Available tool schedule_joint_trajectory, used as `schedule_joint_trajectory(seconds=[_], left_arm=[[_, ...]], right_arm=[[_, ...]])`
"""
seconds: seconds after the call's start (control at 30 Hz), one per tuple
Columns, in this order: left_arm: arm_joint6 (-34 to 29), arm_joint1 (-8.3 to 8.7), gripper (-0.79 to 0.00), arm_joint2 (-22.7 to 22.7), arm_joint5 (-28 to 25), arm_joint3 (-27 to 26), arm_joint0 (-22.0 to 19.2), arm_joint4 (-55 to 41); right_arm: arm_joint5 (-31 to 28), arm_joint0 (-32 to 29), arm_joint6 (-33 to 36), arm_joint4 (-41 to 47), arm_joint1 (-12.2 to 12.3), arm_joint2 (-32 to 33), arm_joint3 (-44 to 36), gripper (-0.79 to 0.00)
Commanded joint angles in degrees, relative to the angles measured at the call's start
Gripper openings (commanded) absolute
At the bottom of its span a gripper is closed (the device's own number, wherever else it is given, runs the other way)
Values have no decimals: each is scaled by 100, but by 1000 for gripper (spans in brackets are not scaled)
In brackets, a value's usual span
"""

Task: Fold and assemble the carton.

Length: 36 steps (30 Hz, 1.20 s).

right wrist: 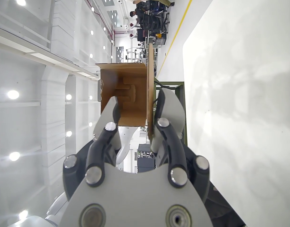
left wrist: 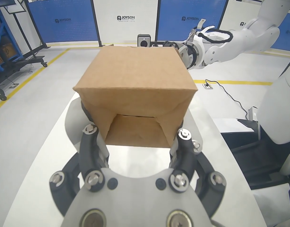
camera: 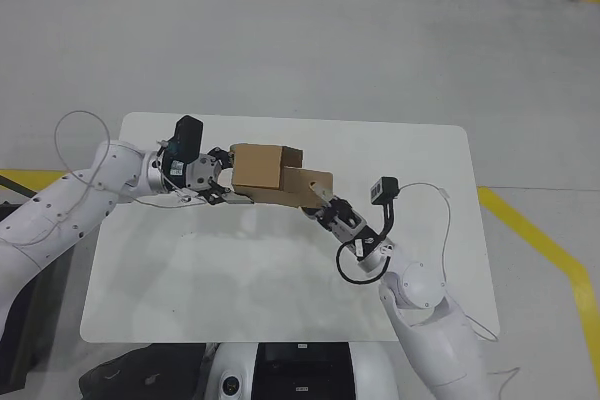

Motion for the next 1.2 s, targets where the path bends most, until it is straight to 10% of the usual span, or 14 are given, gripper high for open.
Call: schedule_joint_trajectory(seconds=[0.0, 0.33, 0.43, 0.47, 1.17], left_arm=[[0, 3, -172, 10, 0, 29, -6, 8], [0, 5, -212, 98, 0, 103, -56, 88], [0, 7, -222, 137, 0, 114, -92, 178], [0, 6, -222, 149, 0, 109, -101, 204], [0, -202, -243, 339, 0, -80, -212, 518]], right_arm=[[9, -4, -23, -3, 7, 9, 3, 0], [-8, -257, -159, -211, 108, 409, -256, -114], [-15, -392, -149, -265, 161, 680, -502, -529], [-12, -418, -133, -303, 172, 724, -571, -785], [439, 451, 914, -288, 223, 103, -68, -785]])
